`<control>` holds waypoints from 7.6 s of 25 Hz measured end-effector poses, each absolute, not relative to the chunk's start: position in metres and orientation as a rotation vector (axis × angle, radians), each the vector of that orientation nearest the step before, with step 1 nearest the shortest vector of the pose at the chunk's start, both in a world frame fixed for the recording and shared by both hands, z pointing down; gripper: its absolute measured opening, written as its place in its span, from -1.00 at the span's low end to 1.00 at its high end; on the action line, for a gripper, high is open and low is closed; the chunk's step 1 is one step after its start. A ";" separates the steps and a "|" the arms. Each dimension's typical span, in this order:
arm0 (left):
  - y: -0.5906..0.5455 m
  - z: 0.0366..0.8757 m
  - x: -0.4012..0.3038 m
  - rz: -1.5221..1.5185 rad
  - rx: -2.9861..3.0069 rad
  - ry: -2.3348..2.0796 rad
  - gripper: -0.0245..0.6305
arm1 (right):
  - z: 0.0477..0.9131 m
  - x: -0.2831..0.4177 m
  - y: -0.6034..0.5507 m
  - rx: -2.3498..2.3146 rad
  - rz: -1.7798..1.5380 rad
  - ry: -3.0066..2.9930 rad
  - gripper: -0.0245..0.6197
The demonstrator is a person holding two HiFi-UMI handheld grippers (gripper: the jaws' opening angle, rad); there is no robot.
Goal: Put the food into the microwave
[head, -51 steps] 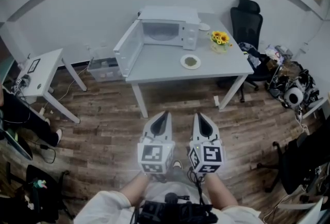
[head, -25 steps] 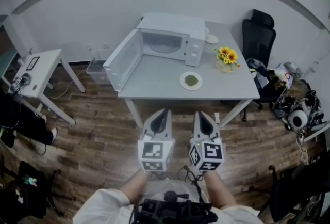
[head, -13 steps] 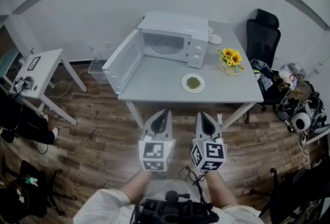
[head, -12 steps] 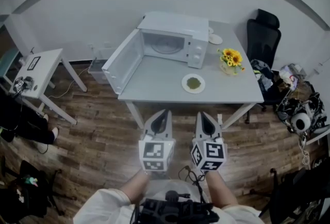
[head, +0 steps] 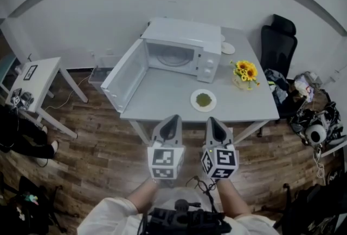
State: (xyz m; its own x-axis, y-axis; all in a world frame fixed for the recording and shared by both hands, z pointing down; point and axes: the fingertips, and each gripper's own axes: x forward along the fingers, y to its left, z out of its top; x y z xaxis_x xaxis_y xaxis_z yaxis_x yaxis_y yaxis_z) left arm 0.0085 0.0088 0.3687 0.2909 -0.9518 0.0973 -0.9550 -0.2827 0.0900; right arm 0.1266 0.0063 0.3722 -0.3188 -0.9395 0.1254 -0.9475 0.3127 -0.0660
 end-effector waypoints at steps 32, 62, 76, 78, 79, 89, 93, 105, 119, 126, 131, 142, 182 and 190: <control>-0.209 0.368 -0.014 0.092 2.447 -1.719 -0.89 | 0.359 0.099 -0.213 1.867 0.219 -2.462 -0.85; -0.232 0.544 0.056 0.303 2.168 -1.482 -0.65 | 0.522 0.202 -0.232 1.876 0.571 -2.157 -0.64; -0.248 0.625 0.070 0.432 2.002 -1.405 -0.56 | 0.605 0.225 -0.239 1.861 0.765 -1.968 -0.64; -0.247 0.629 0.071 0.448 1.988 -1.401 -0.56 | 0.614 0.226 -0.237 1.844 0.788 -1.935 -0.64; -0.247 0.631 0.071 0.455 1.983 -1.398 -0.56 | 0.618 0.227 -0.237 1.836 0.798 -1.919 -0.64; -0.251 0.646 0.072 0.505 1.929 -1.372 -0.56 | 0.636 0.229 -0.239 1.783 0.862 -1.861 -0.64; -0.253 0.653 0.074 0.555 1.902 -1.355 -0.56 | 0.638 0.228 -0.244 1.779 0.867 -1.860 -0.65; -0.255 0.652 0.075 0.488 1.858 -1.306 -0.57 | 0.635 0.218 -0.249 1.798 0.834 -1.870 -0.66; -0.264 0.619 -0.004 0.393 1.790 -1.462 -0.57 | 0.603 0.138 -0.276 1.681 0.740 -2.024 -0.66; -0.264 0.596 -0.056 0.318 1.739 -1.559 -0.57 | 0.578 0.085 -0.290 1.592 0.677 -2.130 -0.68; -0.272 0.575 -0.088 0.270 1.729 -1.621 -0.57 | 0.558 0.052 -0.304 1.553 0.629 -2.201 -0.68; -0.304 0.540 -0.121 0.240 1.796 -1.662 -0.57 | 0.520 0.018 -0.336 1.568 0.571 -2.275 -0.70; -0.473 0.571 -0.151 0.154 1.884 -1.680 -0.57 | 0.550 -0.006 -0.485 1.826 0.564 -2.229 -0.71; -0.492 0.577 -0.148 0.128 1.891 -1.684 -0.57 | 0.553 -0.003 -0.501 1.875 0.545 -2.187 -0.71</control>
State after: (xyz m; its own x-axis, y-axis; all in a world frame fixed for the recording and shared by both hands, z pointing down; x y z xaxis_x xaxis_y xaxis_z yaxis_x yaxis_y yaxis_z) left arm -0.1482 -0.4924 0.5770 0.1920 -0.8737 0.4470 -0.9311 -0.0183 0.3642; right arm -0.0029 -0.5007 0.5533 -0.1689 -0.9049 0.3906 -0.9824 0.1224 -0.1413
